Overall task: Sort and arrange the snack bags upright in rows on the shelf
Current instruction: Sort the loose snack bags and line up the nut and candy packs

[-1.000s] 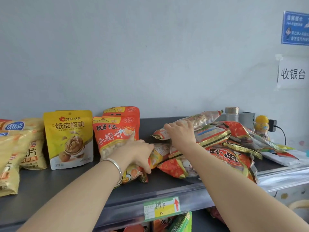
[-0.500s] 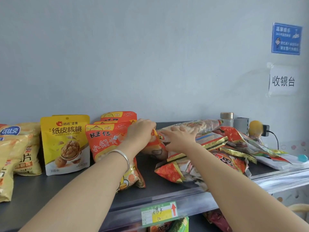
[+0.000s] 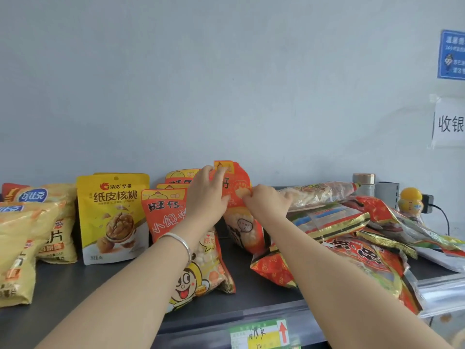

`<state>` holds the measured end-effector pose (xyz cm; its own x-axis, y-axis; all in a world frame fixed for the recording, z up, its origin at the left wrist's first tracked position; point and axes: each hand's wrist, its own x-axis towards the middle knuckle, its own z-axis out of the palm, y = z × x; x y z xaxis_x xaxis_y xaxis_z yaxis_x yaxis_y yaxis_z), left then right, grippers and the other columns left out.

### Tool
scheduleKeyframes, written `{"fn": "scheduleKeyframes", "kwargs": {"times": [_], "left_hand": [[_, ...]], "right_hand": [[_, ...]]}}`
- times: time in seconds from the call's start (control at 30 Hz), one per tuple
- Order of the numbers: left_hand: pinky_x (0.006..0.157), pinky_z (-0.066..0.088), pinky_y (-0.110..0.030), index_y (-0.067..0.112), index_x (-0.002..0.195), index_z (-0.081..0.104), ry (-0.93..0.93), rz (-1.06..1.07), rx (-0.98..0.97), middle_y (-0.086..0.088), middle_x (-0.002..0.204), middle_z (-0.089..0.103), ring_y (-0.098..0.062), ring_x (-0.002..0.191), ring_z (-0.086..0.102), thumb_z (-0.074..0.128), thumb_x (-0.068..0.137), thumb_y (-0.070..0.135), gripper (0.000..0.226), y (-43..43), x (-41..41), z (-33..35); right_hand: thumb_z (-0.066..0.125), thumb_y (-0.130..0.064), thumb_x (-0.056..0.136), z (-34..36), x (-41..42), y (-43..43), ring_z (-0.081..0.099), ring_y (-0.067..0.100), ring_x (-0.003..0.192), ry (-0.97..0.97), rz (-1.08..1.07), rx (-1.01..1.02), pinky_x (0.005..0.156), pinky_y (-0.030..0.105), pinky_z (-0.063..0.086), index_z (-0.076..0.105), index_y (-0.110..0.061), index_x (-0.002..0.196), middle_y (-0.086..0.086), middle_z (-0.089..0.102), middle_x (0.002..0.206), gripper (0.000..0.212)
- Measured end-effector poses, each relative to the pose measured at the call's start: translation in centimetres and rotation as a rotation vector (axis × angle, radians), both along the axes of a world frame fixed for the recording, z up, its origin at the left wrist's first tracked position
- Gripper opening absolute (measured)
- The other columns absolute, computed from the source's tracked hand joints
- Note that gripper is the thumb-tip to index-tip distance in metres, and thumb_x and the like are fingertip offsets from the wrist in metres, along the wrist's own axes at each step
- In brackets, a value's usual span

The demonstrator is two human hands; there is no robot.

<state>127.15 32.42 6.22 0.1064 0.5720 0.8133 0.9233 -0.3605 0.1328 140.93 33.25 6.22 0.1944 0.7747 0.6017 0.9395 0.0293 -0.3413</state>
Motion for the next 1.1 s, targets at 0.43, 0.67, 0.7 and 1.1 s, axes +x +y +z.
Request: {"fn": "scheduleKeyframes", "kwargs": {"times": [0.43, 0.67, 0.7, 1.1], "left_hand": [[0.105, 0.023, -0.056, 0.029, 0.143, 0.026, 0.067, 0.23, -0.255, -0.003, 0.147, 0.033, -0.025, 0.131, 0.04, 0.043, 0.087, 0.062, 0.068, 1.8, -2.6, -3.6], [0.111, -0.001, -0.061, 0.029, 0.146, 0.024, -0.049, 0.152, -0.415, 0.0, 0.148, 0.039, -0.022, 0.137, 0.034, 0.021, 0.089, 0.069, 0.071, 1.7, -1.6, -2.4], [0.111, -0.002, -0.06, 0.029, 0.147, 0.023, -0.07, 0.121, -0.432, 0.0, 0.148, 0.04, -0.023, 0.138, 0.034, 0.02, 0.089, 0.069, 0.071, 1.6, -1.2, -2.2], [0.083, 0.047, -0.025, 0.021, 0.132, 0.038, -0.557, -0.624, -0.595, 0.003, 0.12, 0.057, -0.012, 0.104, 0.058, 0.076, 0.071, 0.039, 0.075, -2.8, 1.8, 0.9]], "right_hand": [[0.034, -0.044, 0.1, 1.0, -1.7, 0.0, 0.052, 0.025, 0.067, 0.706, 0.173, 0.233, 0.062, 0.033, 0.039, 0.045, -0.014, 0.065, 0.003, 0.053, 0.068, 0.048], [0.041, -0.042, 0.1, 2.0, 0.6, -0.8, 0.05, 0.018, 0.062, 1.017, 0.246, 0.372, 0.059, 0.034, 0.041, 0.046, -0.017, 0.065, 0.0, 0.052, 0.067, 0.043], [0.042, -0.042, 0.1, 2.1, 0.9, -1.0, 0.049, 0.015, 0.059, 1.049, 0.254, 0.393, 0.055, 0.031, 0.039, 0.047, -0.018, 0.065, -0.001, 0.052, 0.066, 0.042], [0.054, -0.04, 0.094, 2.6, 4.5, -3.9, 0.068, 0.026, 0.087, 1.496, 0.469, 0.389, 0.078, 0.042, 0.058, 0.058, -0.025, 0.083, 0.005, 0.069, 0.092, 0.02]]}}
